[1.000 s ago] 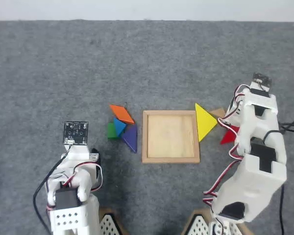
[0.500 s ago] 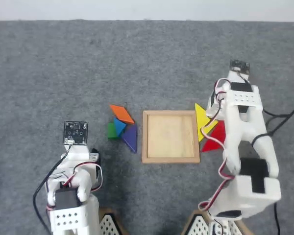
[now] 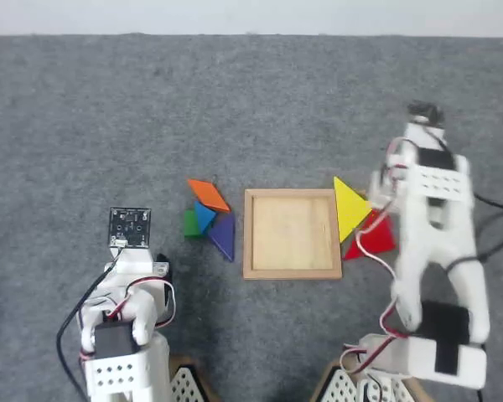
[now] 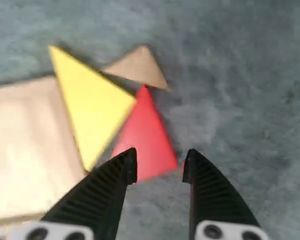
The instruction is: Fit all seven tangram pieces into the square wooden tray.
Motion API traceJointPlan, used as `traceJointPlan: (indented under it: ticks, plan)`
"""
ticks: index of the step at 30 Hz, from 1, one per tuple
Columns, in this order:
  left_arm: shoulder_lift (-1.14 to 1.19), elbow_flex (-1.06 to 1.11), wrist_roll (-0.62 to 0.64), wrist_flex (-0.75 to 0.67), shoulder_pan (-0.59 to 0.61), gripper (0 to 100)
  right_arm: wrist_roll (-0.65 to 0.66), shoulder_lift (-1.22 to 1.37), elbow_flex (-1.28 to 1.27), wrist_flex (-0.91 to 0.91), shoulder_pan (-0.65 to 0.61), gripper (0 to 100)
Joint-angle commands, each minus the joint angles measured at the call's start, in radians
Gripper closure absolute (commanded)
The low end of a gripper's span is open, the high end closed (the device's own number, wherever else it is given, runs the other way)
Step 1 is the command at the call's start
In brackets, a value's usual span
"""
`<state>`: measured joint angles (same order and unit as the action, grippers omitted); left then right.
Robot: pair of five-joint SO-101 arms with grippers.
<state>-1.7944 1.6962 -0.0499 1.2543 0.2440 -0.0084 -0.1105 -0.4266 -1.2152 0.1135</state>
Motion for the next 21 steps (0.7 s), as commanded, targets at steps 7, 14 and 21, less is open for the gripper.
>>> traceJointPlan:
  ticks: [7,14,21]
  plan:
    - [-0.023,-0.012,0.011,0.006,0.002,90,-0.031,-0.067,-0.219,0.191,-0.044,77.5]
    - [-0.023,-0.012,0.011,0.006,0.002,90,-0.196,-0.031,-0.209,0.245,-0.11,69.7]
    - [-0.023,-0.012,0.011,0.006,0.002,90,-0.198,0.188,-0.114,0.252,-0.153,69.8]
